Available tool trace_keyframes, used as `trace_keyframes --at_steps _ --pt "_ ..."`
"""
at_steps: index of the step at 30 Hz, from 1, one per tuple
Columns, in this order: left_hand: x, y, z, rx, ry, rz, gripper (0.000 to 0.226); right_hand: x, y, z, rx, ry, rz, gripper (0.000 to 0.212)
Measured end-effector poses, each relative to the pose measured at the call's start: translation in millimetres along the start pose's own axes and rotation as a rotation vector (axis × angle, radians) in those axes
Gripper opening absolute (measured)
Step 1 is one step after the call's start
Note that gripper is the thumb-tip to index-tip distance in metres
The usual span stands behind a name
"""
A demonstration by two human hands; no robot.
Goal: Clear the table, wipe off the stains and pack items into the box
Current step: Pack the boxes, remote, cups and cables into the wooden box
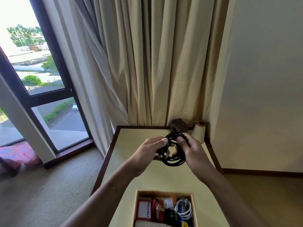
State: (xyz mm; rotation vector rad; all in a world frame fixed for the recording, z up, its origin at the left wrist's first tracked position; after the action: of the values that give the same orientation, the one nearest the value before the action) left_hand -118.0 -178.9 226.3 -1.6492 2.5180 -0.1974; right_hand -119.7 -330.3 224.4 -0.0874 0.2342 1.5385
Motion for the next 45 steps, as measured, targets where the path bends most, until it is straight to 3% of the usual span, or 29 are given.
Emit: trace_keyframes --at_steps 3,6,8,12,14,19,22,26,29,32,35,37,40,45 --pt "7.6 -2.0 -3.4 -0.056 0.003 0.050 0.030 -1.4 -1.9 6.3 -0.088 0.288 -0.029 0.028" --pt "6.4 -9.9 -2.0 -0.008 -0.101 -0.085 0.036 3.3 -0.2 14.2 -0.116 0.354 -0.011 0.027" --pt "-0.1 -11.7 -2.5 0.062 -0.118 -0.213 0.037 3.4 -0.7 15.5 -0.045 0.159 0.001 0.022" --pt "1.9 -4.9 1.5 0.118 0.029 -0.363 0.026 5.0 -3.8 -5.4 0.249 -0.512 -0.013 0.025" --pt "9.0 0.2 8.6 0.117 0.113 -0.402 0.027 7.1 -0.4 -5.9 0.249 -0.592 -0.031 0.026" --pt "15.8 8.4 28.0 -0.005 0.100 -0.375 0.035 1.9 0.6 -2.2 0.146 -0.591 -0.104 0.034" --pt "17.9 10.1 28.8 -0.158 -0.115 -0.162 0.035 -2.8 -2.0 -2.0 0.124 -0.410 -0.142 0.036" --pt "13.2 4.0 5.3 -0.061 -0.201 -0.002 0.048 0.1 -8.7 10.9 0.090 -0.128 -0.043 0.034" --pt "21.6 -3.6 -3.0 0.033 -0.177 -0.051 0.041 1.8 -11.3 18.3 0.090 -0.107 0.013 0.032" --pt "19.0 -9.6 1.0 0.081 -0.168 -0.281 0.047 0.4 -12.5 16.8 0.148 -0.277 0.023 0.024" --pt "22.0 -5.9 6.0 0.089 -0.010 -0.460 0.041 -3.8 -12.7 8.8 0.178 -0.550 -0.176 0.010" --pt "32.3 -1.9 10.5 0.063 0.136 -0.583 0.039 -4.1 -7.9 1.9 0.194 -0.707 -0.350 0.011" --pt "39.3 3.6 12.1 0.062 0.223 -0.734 0.042 0.0 0.5 -1.8 0.155 -0.746 -0.470 0.015" --pt "30.3 0.3 -4.0 0.270 -0.014 -0.546 0.038 -2.0 1.7 13.7 -0.104 -0.418 -0.454 0.017"
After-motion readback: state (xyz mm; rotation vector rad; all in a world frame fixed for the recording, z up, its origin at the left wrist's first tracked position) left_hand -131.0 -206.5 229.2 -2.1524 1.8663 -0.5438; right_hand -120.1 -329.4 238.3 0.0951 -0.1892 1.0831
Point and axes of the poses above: each hand's wrist, its own y-axis away from the middle knuckle, its own x-axis out of the palm, z = x × y, the point moved 7 cm from there along -y, towards the middle knuckle, and after that the axes turned 11 degrees about x, right-handed, at the moved point
